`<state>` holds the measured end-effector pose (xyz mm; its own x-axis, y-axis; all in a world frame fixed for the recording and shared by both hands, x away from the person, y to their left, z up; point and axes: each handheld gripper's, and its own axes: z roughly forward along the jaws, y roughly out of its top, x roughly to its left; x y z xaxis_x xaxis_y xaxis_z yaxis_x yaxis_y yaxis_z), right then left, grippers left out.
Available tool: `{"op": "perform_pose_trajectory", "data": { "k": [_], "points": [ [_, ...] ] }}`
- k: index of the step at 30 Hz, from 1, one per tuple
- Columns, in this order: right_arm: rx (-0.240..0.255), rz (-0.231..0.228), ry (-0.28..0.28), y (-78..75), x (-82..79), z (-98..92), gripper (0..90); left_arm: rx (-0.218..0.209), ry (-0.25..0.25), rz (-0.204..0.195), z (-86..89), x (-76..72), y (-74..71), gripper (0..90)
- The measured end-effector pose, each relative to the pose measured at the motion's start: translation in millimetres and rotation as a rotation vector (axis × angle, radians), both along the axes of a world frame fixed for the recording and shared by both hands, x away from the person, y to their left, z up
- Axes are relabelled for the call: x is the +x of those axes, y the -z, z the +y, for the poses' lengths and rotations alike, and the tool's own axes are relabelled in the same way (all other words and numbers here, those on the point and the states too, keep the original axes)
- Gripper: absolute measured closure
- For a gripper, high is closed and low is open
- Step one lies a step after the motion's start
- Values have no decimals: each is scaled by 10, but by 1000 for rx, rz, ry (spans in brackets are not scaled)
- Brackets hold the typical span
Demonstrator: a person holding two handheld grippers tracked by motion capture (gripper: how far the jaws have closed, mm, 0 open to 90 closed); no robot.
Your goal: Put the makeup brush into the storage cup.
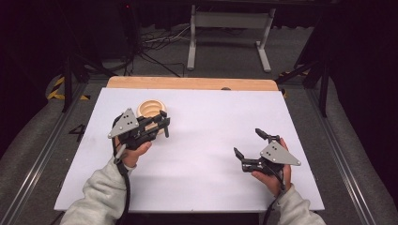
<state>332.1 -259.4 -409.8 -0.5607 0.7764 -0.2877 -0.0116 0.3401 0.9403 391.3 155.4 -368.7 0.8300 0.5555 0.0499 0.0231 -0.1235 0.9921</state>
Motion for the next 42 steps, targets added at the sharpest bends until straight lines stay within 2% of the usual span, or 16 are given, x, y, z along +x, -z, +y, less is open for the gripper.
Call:
{"op": "perform_pose_trajectory", "data": {
  "k": [10, 22, 42],
  "points": [
    [-28, 4, 38, 78, -84, -155, 64, 7, -13, -14, 32, 25, -60, 739],
    [-9, 36, 76, 155, -139, -326, 68, 29, -20, -31, 30, 80, -188, 740],
    [8, 51, 91, 179, -155, -390, 73, 57, -52, -42, 94, 213, -316, 740]
  ]
}}
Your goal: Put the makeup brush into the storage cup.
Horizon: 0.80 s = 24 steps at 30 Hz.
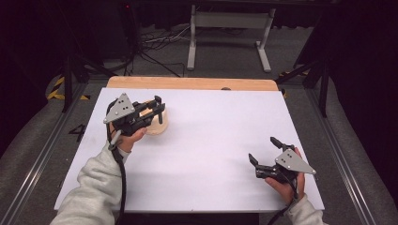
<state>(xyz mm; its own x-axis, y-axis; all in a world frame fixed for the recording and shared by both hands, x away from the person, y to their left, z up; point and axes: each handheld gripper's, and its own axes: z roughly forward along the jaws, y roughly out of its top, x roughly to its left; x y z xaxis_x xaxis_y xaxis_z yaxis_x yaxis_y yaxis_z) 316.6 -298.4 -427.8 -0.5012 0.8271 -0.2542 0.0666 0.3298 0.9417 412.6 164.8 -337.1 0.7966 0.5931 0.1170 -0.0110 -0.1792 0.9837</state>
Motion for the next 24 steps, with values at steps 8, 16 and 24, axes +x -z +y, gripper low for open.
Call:
{"op": "perform_pose_trajectory", "data": {
  "k": [8, 16, 24],
  "points": [
    [-3, 4, -3, 6, 5, 12, 73, 9, -19, 1, 22, 92, -16, 740],
    [2, 4, -5, 5, 9, 5, 75, 11, -43, 8, 67, 183, -34, 740],
    [1, 4, -5, 10, 13, 3, 75, -3, -68, 19, 147, 278, 21, 740]
  ]
}}
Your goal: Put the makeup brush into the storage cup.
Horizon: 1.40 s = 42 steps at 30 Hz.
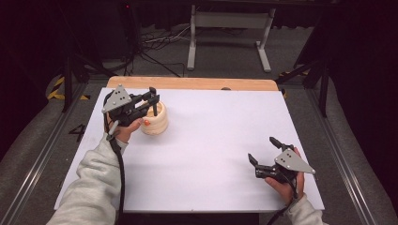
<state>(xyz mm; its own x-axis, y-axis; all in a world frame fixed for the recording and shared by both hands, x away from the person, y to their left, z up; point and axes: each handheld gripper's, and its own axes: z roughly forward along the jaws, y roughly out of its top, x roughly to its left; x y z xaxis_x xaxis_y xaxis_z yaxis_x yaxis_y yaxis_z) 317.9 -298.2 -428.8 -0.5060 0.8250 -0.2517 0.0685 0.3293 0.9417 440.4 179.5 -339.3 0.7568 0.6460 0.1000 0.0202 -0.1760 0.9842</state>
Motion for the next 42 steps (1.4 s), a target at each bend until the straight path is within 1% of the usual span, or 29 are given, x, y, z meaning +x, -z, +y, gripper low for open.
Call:
{"op": "perform_pose_trajectory", "data": {
  "k": [3, 6, 7, 10, 12, 14, 15, 17, 18, 19, 20, 23, 24, 25, 26, 27, 29, 33, 34, 36, 38, 42],
  "points": [
    [-2, 2, -2, 3, 0, 6, 76, 0, -6, 3, 22, 28, 18, 740],
    [-4, 6, -7, 8, 4, 12, 77, -11, -19, 8, 45, 77, 53, 740],
    [-5, 6, -9, 9, 4, 15, 78, -6, -27, 5, 43, 87, 60, 740],
    [-6, 9, -12, 12, 6, 16, 78, -3, -25, 7, 39, 109, 72, 740],
    [-6, 7, -10, 12, 4, 16, 78, 6, -36, 5, 33, 137, 90, 740],
    [-3, 7, -10, 11, 5, 12, 78, 11, -40, 13, 36, 170, 106, 740],
    [-6, 8, -10, 13, 7, 10, 78, 21, -52, 18, 35, 205, 126, 740],
    [-6, 9, -10, 16, 8, 12, 78, 20, -52, 24, 40, 225, 141, 740],
    [-7, 10, -10, 19, 9, 14, 79, 24, -62, 27, 46, 262, 166, 740],
    [-7, 10, -10, 19, 9, 14, 79, 24, -62, 27, 46, 262, 166, 740],
    [-7, 10, -11, 20, 10, 15, 79, 24, -72, 28, 61, 304, 189, 740],
    [-8, 12, -10, 23, 13, 15, 79, 27, -86, 33, 77, 336, 207, 740],
    [-8, 13, -11, 24, 13, 15, 80, 22, -93, 36, 86, 352, 216, 740],
    [-8, 13, -11, 24, 13, 14, 80, 16, -88, 43, 99, 369, 223, 740],
    [-10, 13, -10, 25, 12, 15, 81, 13, -93, 42, 106, 382, 230, 740],
    [-9, 12, -12, 24, 12, 13, 81, 13, -101, 42, 111, 392, 236, 740],
    [-6, 12, -13, 24, 12, 11, 81, 12, -101, 46, 131, 419, 245, 740],
    [-7, 16, -14, 28, 16, 10, 81, 5, -111, 61, 152, 463, 273, 740],
    [-8, 15, -13, 28, 16, 11, 81, 3, -118, 69, 166, 485, 297, 740],
    [-7, 16, -14, 28, 17, 10, 81, -1, -119, 75, 178, 497, 313, 741],
    [-8, 16, -13, 31, 18, 10, 81, 0, -133, 79, 193, 515, 336, 740],
    [-7, 19, -12, 31, 18, 7, 83, -9, -140, 97, 223, 554, 393, 740]
  ]
}}
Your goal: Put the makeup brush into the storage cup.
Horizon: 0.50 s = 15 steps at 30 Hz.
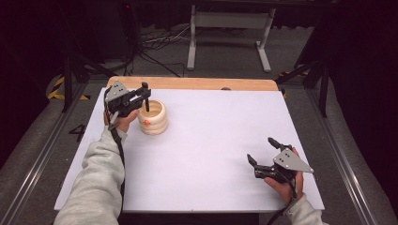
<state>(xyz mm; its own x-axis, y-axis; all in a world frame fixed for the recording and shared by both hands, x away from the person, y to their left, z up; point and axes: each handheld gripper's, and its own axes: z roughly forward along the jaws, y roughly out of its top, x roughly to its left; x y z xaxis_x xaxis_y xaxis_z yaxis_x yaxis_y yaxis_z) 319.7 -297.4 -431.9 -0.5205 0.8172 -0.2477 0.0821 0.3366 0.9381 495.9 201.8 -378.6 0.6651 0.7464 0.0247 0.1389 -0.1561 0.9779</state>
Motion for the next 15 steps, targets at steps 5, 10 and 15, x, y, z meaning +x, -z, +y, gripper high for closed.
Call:
{"op": "perform_pose_trajectory", "data": {
  "k": [5, 10, 15],
  "points": [
    [0, 0, 3, 1, 2, -3, 84, 3, -9, 18, 15, 18, 55, 740],
    [1, 1, 7, -1, 1, -5, 87, -5, -20, 33, 32, 12, 127, 740],
    [1, 1, 7, -1, 1, -4, 87, -32, -12, 50, 57, -8, 213, 740]
  ]
}}
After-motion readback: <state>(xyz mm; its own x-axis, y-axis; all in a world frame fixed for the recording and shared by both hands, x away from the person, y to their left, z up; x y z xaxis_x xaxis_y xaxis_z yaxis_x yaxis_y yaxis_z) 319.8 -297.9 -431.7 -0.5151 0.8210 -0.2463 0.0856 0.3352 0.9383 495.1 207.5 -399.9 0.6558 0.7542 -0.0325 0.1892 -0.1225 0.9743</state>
